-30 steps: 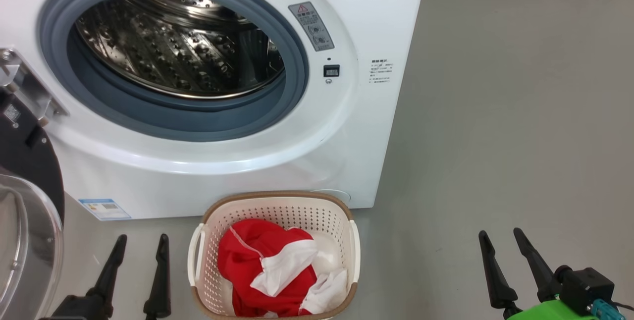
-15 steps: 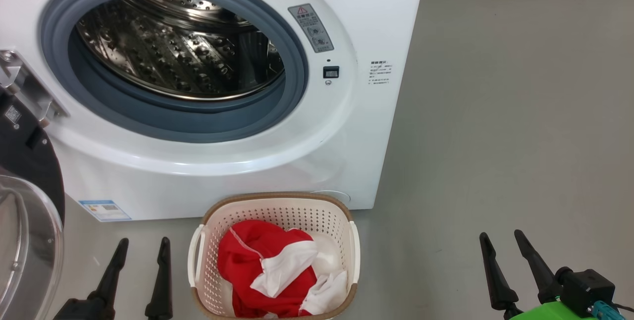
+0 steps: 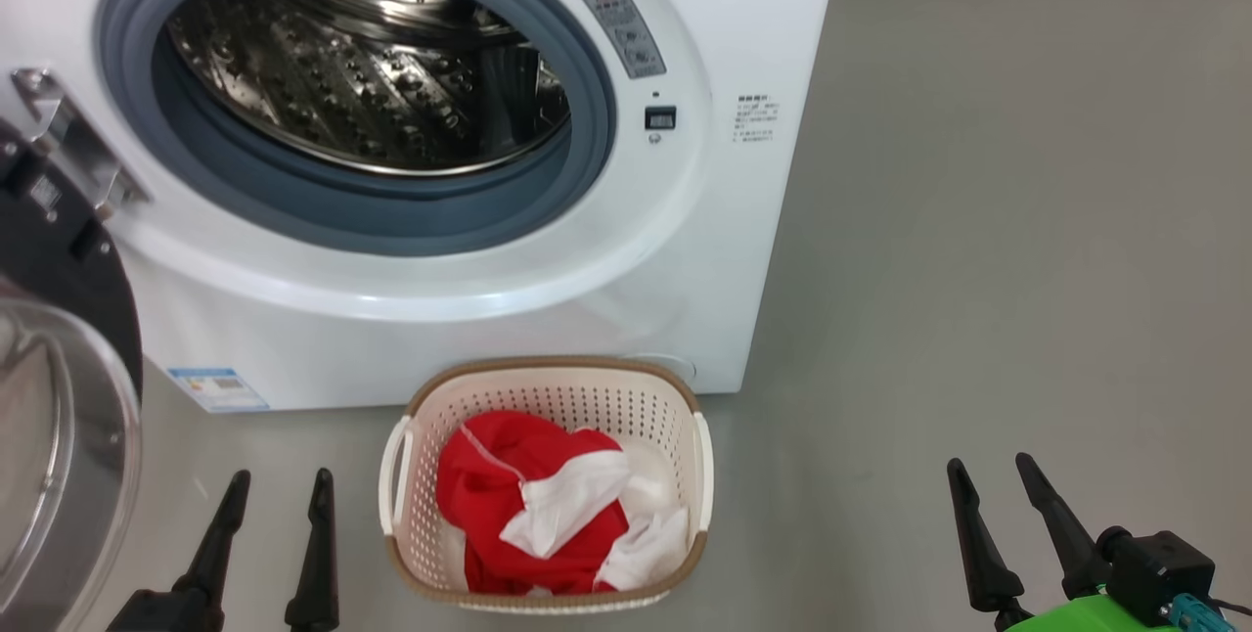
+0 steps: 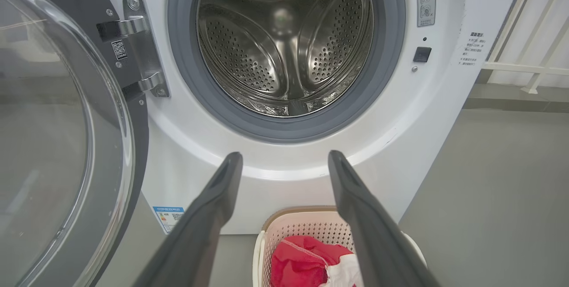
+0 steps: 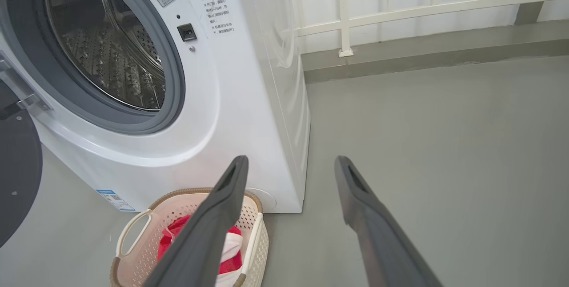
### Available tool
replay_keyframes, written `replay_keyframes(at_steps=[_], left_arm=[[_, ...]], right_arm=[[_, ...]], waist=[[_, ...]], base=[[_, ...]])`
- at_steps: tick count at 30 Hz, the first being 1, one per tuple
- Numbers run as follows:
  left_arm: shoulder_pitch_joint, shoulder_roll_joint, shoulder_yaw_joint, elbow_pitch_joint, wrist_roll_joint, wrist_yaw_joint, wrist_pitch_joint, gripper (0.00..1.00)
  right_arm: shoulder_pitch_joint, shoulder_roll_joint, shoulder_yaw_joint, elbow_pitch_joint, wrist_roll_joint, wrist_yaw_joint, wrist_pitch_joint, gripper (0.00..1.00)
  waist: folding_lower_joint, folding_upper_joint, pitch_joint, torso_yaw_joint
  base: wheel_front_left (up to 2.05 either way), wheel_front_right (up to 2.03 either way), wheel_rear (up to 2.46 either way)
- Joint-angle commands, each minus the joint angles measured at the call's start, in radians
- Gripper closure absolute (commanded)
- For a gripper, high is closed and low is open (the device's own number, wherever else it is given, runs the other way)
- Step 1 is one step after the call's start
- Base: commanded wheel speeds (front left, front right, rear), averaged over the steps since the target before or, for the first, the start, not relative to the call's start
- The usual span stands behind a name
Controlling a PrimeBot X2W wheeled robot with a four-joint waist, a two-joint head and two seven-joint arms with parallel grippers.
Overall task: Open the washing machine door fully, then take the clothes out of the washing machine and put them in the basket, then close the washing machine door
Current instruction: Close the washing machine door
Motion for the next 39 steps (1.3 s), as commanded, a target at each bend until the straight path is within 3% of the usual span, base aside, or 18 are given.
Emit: replay_keyframes(at_steps=[1,12,27,33,39], left_arm=[[-0.019,0.010,0.033,-0.028,-0.002,-0.005,-0.005,0.00],[-0.020,0.008,0.030,-0.024,-0.025,-0.005,-0.005,0.00],[-0.031,0.004,0.027,-0.010,-0.018,-0.005,-0.005,0.00],[-0.026,0.003,0.024,0.006,-0.024,-0.005,-0.005,0.00],[-0.003,0.001,0.032,0.025,-0.034,-0.005,-0.005,0.00]], right_arm=[[-0.016,-0.010,0.022,-0.024,-0.017,0.003,-0.006,0.00],[-0.021,-0.010,0.026,-0.022,-0.016,0.003,-0.006,0.00],[-0.021,-0.010,0.029,-0.024,-0.016,0.003,-0.006,0.00],[-0.016,-0.010,0.038,-0.017,-0.024,0.003,-0.006,0.00],[-0.006,-0.010,0.052,-0.001,-0.038,0.003,-0.006,0.00]], waist=[[0.0000,0.0000,0.001,0.001],[0.0000,0.0000,0.000,0.001],[0.0000,0.0000,0.004,0.008],[0.0000,0.0000,-0.002,0.058],[0.0000,0.0000,-0.022,0.154]], base=[[-1.57,1.57,0.00],[-1.22,1.22,0.00],[-0.07,0.07,0.00],[0.00,0.00,0.00],[0.00,0.00,0.00]])
